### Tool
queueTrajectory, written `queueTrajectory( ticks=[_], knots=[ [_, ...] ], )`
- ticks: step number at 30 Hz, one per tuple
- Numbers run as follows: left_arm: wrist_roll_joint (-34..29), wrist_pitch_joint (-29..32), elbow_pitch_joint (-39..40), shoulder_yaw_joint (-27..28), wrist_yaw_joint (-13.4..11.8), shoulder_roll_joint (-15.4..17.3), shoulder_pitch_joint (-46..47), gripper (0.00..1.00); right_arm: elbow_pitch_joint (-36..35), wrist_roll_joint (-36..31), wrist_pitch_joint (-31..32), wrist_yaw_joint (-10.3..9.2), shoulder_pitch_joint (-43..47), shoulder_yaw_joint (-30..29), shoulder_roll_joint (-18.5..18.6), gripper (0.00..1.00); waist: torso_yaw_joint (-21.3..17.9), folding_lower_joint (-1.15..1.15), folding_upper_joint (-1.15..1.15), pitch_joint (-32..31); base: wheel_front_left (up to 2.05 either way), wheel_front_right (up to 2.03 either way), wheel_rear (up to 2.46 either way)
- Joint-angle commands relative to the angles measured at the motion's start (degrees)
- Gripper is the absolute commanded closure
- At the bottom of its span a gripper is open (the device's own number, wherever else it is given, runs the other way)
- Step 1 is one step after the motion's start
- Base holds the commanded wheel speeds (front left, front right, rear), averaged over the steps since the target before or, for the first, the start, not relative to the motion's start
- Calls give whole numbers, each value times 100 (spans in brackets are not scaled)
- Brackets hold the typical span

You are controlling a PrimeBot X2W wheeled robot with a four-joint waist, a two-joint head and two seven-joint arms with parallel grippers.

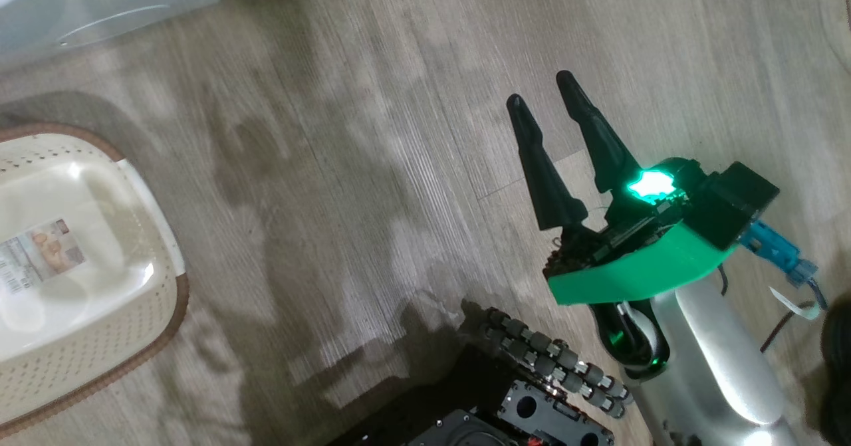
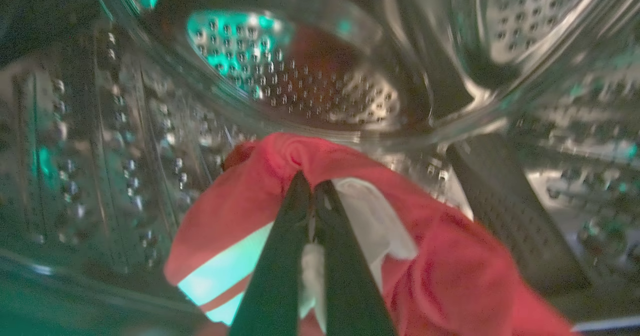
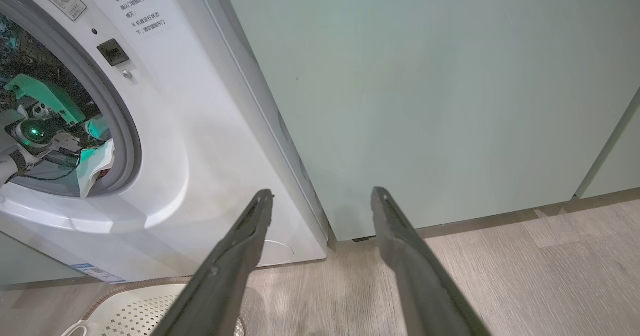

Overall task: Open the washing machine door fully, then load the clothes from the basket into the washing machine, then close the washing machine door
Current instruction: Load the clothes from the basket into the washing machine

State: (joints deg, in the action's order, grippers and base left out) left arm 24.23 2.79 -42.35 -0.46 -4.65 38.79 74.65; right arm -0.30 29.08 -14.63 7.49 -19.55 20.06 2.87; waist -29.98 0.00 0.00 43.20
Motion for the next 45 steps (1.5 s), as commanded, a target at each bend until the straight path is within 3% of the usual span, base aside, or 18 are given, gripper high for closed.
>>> queueTrajectory(
  ticks=[1, 2, 10, 19, 34, 41, 45],
  knots=[
    [9, -90, 86, 18, 82, 239, -34, 43, -126, -65, -37, 0, 42, 30, 0, 0, 53, 0, 0, -42, 0, 0, 0],
    [-13, -131, 60, -24, 91, 211, -81, 0, -111, -81, -37, 0, 38, 20, 0, 0, 77, 0, 0, -73, 0, 0, 0],
    [-196, -637, 109, -288, 80, -1, -563, 0, 12, -235, -37, 0, 81, -100, 0, 0, 310, 0, 0, -412, 0, 0, 0],
    [-128, -1470, 622, -418, 0, -608, -1593, 0, 157, -601, -37, 0, 182, -376, 0, 0, 827, 0, 0, -981, 0, 0, 0],
    [-243, -1776, 3882, -126, -670, -1644, -4344, 0, 363, -1130, -9, 0, 271, -860, 0, 0, 1704, 0, 0, -1642, 0, 0, 0],
    [-434, -1777, 4787, 113, -682, -2080, -5356, 0, 384, -1331, 132, 0, 297, -1102, 0, 0, 2083, 0, 0, -1945, 0, 0, 0],
    [-557, -1777, 4938, 188, -547, -2352, -5736, 0, 406, -1436, 201, 0, 328, -1225, 0, 0, 2276, 0, 0, -2166, 0, 0, 0]
  ],
)
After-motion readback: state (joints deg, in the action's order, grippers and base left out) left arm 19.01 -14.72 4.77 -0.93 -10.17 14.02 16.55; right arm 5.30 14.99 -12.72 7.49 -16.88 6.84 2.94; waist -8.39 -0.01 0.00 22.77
